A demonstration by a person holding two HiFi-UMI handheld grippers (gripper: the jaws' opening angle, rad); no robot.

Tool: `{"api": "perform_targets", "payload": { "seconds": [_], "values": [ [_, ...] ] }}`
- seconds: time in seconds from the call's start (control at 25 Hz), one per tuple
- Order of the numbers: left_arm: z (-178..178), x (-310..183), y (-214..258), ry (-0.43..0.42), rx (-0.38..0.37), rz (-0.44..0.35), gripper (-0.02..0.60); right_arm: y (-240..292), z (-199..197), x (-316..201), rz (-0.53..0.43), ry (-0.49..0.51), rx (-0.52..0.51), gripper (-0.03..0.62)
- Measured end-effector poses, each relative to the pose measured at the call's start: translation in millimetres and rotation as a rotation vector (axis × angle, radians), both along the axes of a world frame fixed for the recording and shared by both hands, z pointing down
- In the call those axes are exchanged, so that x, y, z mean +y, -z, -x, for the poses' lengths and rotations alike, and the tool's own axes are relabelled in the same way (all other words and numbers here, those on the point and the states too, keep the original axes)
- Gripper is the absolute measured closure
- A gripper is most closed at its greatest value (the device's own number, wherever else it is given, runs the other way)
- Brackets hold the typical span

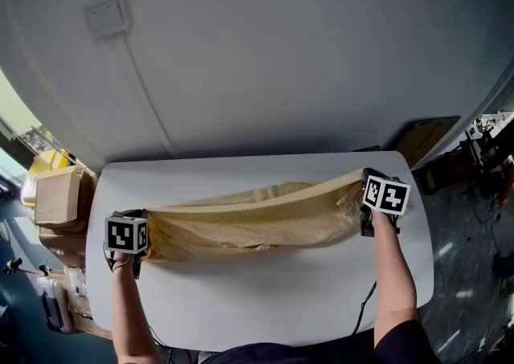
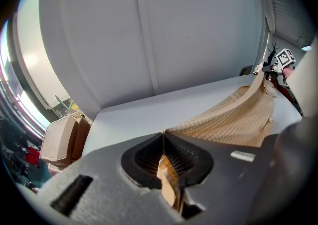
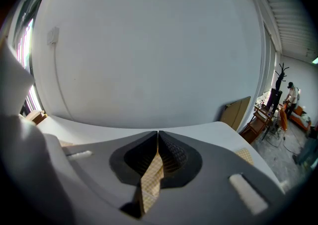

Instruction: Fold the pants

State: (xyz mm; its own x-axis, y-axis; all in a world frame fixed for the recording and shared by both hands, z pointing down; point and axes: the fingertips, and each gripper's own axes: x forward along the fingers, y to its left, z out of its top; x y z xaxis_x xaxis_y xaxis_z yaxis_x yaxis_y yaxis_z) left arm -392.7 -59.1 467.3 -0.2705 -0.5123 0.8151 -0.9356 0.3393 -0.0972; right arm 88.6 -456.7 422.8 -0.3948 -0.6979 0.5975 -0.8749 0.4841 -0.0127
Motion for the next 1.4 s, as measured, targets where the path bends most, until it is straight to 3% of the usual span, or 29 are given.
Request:
{"api": "perform_targets", "payload": {
  "seconds": [0.28, 0.52, 0.8, 0.96, 1.16, 1.4],
  "values": [
    [2.5, -9.2, -23.8, -0.03, -0.001, 0.059, 0.556, -35.3, 12.7, -11.8, 0.06, 0.019, 0.028, 0.58],
    [6.0, -9.8, -24.7, -0.025, 0.017, 0.017, 0.396, -47.1, 16.5, -16.2, 0.078, 0.026, 0.035, 0.523],
    [9.1, 7.4, -14.6, -0.032, -0.016, 0.041, 0.419, -25.7, 10.6, -16.7, 0.054, -0.001, -0.019, 0.521],
    [5.7, 23.3, -4.1, -0.021, -0.035, 0.019, 0.428, -18.1, 32.7, 16.5, 0.045, 0.135, -0.031, 0.525],
    [-19.9, 35.6, 6.5, -0.038, 0.03, -0.075, 0.448, -17.7, 78.1, 84.8, 0.07, 0.339, -0.076, 0.519],
    [-56.9, 58.9, -5.5, -0.089, 0.076, -0.086, 0.456, -31.3, 136.2, 173.1, 0.148, 0.547, -0.121, 0.52]
  ]
}}
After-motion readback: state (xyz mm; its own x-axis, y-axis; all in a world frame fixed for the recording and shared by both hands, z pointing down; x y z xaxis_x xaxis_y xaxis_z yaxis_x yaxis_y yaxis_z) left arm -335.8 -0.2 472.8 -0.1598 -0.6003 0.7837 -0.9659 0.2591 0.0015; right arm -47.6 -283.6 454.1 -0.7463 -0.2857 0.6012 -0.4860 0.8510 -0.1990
